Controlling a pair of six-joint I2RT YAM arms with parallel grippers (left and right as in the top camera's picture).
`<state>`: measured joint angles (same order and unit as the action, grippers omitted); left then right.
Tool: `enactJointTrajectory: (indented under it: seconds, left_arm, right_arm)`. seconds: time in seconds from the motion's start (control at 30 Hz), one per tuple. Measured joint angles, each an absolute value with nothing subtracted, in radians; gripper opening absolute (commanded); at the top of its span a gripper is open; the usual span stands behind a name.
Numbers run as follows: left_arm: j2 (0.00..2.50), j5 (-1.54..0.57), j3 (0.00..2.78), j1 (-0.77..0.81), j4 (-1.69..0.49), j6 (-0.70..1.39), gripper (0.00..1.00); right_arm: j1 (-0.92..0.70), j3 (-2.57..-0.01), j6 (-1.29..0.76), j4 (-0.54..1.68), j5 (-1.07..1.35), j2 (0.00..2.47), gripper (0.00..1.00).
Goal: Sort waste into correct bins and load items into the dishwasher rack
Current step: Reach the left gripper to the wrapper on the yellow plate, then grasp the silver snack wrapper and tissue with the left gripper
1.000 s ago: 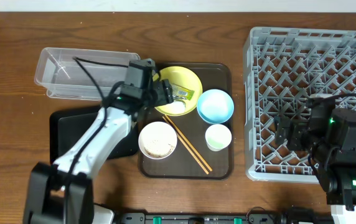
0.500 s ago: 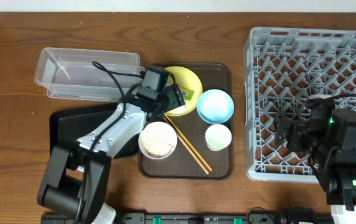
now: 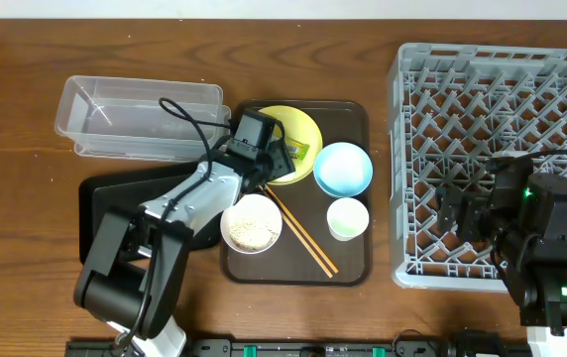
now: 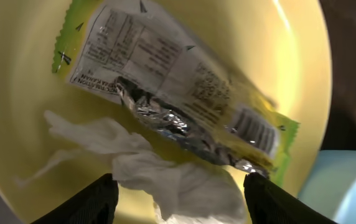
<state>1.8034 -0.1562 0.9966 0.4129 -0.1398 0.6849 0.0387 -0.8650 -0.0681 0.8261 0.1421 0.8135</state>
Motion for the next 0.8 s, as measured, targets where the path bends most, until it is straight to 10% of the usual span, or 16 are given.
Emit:
enactJointTrajectory:
  seconds: [0.43,0.8]
  left_arm:
    - [1.809,-0.15,0.997,0.43,-0.16,0.702,0.06]
    - [1.671,-0.15,0.997,0.42,-0.23,0.671,0.06]
  right_arm:
    - [0.039,-0.865,-0.068,0.826,0.142,0.813,0.99]
    - [0.039,-0.865,-0.068,0.826,0.142,0.813,0.99]
